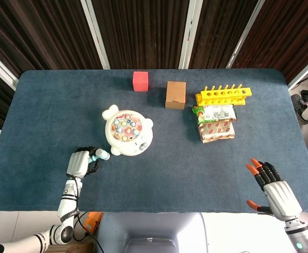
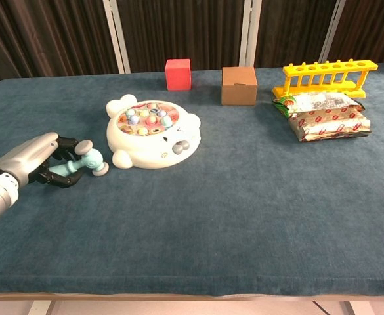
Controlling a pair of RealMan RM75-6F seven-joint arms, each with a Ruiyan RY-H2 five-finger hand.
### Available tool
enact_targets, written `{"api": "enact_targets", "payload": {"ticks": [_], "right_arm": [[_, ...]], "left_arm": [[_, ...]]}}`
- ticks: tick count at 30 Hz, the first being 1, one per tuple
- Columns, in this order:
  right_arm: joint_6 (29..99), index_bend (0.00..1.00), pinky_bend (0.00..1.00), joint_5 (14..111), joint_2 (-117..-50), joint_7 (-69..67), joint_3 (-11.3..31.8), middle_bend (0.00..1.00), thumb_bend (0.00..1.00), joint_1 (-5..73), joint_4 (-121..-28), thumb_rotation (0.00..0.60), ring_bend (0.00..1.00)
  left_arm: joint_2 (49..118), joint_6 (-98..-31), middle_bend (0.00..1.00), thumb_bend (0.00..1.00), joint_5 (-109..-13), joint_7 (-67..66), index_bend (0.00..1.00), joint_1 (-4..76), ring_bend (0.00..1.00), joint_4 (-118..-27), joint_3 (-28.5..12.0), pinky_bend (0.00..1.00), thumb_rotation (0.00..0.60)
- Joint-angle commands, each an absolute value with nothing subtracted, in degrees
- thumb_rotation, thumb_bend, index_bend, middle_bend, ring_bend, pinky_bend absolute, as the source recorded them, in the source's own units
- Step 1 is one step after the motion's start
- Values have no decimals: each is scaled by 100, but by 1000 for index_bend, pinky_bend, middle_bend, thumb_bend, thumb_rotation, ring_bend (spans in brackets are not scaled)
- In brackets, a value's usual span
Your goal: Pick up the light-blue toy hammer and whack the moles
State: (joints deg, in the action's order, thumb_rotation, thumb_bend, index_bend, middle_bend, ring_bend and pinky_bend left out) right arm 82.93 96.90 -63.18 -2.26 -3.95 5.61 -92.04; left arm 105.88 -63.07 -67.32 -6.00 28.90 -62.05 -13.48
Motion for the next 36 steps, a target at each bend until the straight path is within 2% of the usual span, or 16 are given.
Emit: {"api": "enact_targets", "payload": {"ticks": [1, 7, 23, 26, 29, 32, 36], "right_arm": [[8279, 0, 0, 9684, -6320, -223, -393, 0, 217, 568, -9203, 600, 0], [8288, 0, 0, 9686, -6316, -210, -395, 0, 218, 561, -9207, 600, 0], [8298, 0, 0, 9699, -6317, -219, -400, 0, 217, 556, -9192, 600, 0], [8295, 0, 0, 9708, -6317, -220, -410, 0, 217, 554, -9195, 600, 0], [8296, 0, 0, 9705, -6318, -227, -405, 0, 218, 556, -9189, 600, 0], [8311, 0, 0, 9712, -6307, -238, -408, 0, 217, 549, -9197, 600, 0], [8332, 0, 0, 9725, -6297, -252, -416, 0, 217, 538, -9196, 600, 0]], "left_arm": [[10585, -6322, 376, 441, -6756, -583, 455, 2891, 312, -6197, -1338, 271, 600], [10586, -6312, 379, 471, -6746, -577, 470, 2892, 314, -6187, -1328, 273, 600], [10579, -6297, 389, 462, -6737, -611, 493, 2905, 328, -6186, -1307, 291, 600], [10584, -6303, 409, 463, -6713, -652, 505, 2906, 342, -6177, -1316, 318, 600], [10594, -6312, 476, 478, -6662, -709, 535, 2900, 397, -6188, -1334, 374, 600], [10610, -6374, 550, 532, -6646, -804, 582, 2887, 466, -6188, -1336, 459, 600], [10637, -6479, 606, 613, -6692, -761, 625, 2864, 523, -6172, -1340, 524, 600]]}}
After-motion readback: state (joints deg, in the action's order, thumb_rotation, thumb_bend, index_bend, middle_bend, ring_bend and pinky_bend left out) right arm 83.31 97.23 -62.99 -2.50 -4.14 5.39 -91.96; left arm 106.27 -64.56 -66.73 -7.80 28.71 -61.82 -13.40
